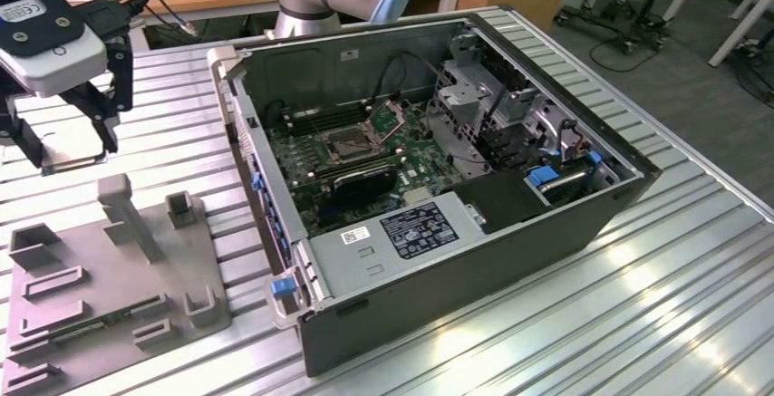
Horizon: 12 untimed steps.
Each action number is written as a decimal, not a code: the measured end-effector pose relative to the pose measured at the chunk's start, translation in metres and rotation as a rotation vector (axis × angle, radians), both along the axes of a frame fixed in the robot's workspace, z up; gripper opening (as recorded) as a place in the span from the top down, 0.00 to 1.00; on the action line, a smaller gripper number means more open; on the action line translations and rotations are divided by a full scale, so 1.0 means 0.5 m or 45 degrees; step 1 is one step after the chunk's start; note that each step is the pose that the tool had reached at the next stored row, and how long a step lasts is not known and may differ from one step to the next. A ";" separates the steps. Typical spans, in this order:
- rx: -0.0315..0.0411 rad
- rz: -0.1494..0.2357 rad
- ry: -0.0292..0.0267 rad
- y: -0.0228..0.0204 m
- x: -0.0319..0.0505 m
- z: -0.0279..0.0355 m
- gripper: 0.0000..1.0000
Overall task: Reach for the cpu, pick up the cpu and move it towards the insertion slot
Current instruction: 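Pick up the cpu and move it towards the insertion slot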
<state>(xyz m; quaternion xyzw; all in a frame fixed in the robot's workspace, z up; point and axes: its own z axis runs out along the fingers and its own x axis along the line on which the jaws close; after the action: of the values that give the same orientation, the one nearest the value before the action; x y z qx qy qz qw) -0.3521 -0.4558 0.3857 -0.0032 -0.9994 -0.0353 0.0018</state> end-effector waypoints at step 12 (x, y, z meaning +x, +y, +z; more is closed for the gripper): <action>-0.0002 0.000 0.0002 0.0000 0.013 0.000 0.45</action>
<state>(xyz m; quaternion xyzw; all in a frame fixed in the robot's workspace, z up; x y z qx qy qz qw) -0.3456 -0.4557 0.3858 -0.0032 -0.9994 -0.0352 0.0019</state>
